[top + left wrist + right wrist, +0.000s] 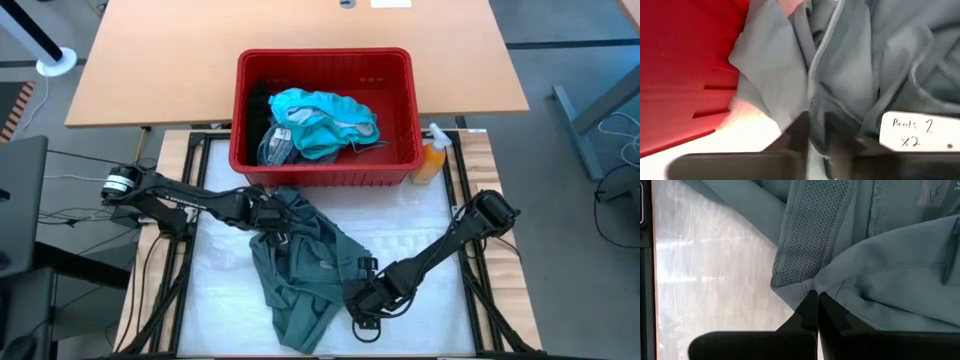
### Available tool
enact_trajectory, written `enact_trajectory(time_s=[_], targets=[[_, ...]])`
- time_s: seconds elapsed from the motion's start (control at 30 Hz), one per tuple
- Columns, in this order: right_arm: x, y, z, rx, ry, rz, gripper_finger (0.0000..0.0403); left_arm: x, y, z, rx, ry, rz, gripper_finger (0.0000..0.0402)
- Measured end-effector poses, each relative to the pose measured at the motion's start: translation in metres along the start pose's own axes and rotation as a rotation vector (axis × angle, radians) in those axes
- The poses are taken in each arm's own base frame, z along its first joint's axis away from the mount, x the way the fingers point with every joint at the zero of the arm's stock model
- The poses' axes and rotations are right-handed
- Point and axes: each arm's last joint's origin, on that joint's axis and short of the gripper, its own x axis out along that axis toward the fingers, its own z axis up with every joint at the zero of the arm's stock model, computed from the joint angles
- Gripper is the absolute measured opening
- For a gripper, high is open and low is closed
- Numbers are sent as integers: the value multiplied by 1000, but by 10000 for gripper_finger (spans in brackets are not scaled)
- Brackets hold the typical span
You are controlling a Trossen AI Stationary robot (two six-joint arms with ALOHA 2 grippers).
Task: Fold Laundry from Bin
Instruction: Fold the light blue pants
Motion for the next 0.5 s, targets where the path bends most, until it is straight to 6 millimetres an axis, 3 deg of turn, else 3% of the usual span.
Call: enact_trajectory(time_s=[0.27, 0.37, 0.5], targets=[[-7, -1, 0, -1, -4, 1, 21, -7, 0, 0, 20, -17, -18, 1], [-27, -7, -1, -6, -21, -17, 21, -27, 1, 5, 22, -93, -40, 0], [-69, -20, -1, 15, -122, -50, 21, -68, 6, 11, 5, -243, -99, 0]])
